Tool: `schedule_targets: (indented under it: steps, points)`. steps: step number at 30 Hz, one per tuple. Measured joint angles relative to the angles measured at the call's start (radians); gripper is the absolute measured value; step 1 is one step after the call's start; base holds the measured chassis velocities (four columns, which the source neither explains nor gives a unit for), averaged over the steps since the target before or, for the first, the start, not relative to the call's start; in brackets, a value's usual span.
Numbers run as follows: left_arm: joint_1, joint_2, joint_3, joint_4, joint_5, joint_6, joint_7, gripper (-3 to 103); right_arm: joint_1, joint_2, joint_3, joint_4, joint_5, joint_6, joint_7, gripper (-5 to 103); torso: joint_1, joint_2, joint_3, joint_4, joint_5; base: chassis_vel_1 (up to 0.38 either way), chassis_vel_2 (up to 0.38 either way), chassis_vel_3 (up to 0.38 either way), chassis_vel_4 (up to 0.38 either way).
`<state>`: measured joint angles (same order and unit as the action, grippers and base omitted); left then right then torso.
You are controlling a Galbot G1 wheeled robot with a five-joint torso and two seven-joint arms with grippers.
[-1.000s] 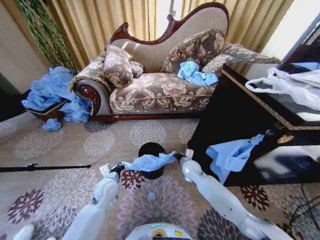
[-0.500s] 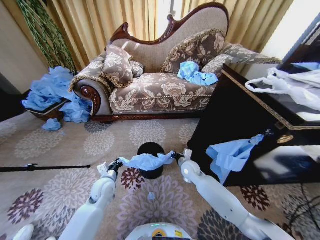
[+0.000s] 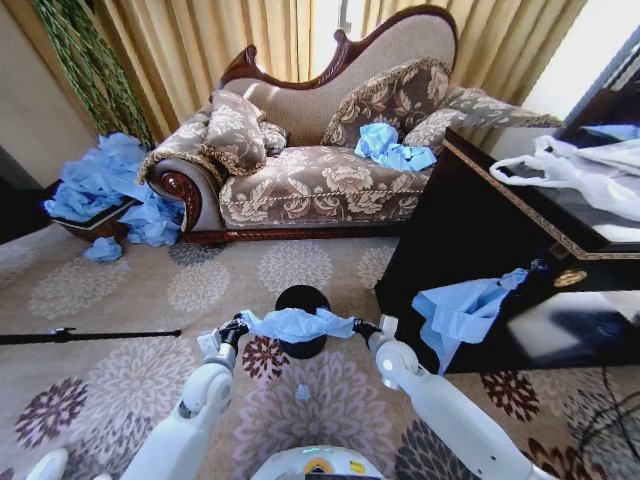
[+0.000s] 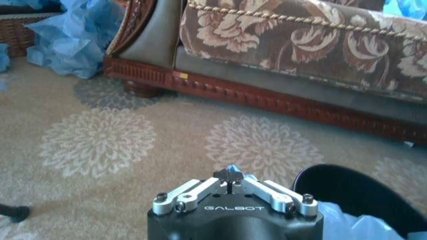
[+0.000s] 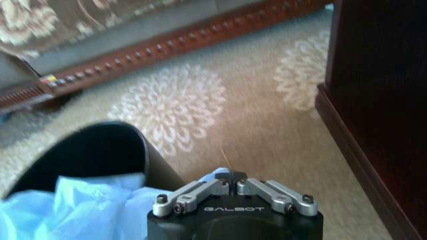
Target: Place a garbage bag over the trash bin.
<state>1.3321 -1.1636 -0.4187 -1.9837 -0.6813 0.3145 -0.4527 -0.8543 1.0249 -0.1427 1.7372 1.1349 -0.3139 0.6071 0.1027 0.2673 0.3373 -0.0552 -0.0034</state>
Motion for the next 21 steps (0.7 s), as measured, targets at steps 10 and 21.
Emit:
schedule_targets:
  steps: [10, 21]
  points:
    - [0.001, 0.005, -0.012, -0.042, -0.056, 0.011, -0.049, 0, 0.044, 0.020, 0.016, -0.016, 0.011, -0.009, 0.000, 0, 0.000, 0.000, 0.000, 0.0002, 0.0000, 0.000, 0.000, 0.000, 0.000]
    - [-0.016, -0.011, -0.021, -0.012, -0.075, -0.013, -0.120, 0, 0.017, 0.026, 0.047, -0.061, 0.004, -0.007, -0.020, 0, 0.000, 0.000, 0.000, 0.0000, 0.0000, 0.000, 0.000, 0.000, 0.000]
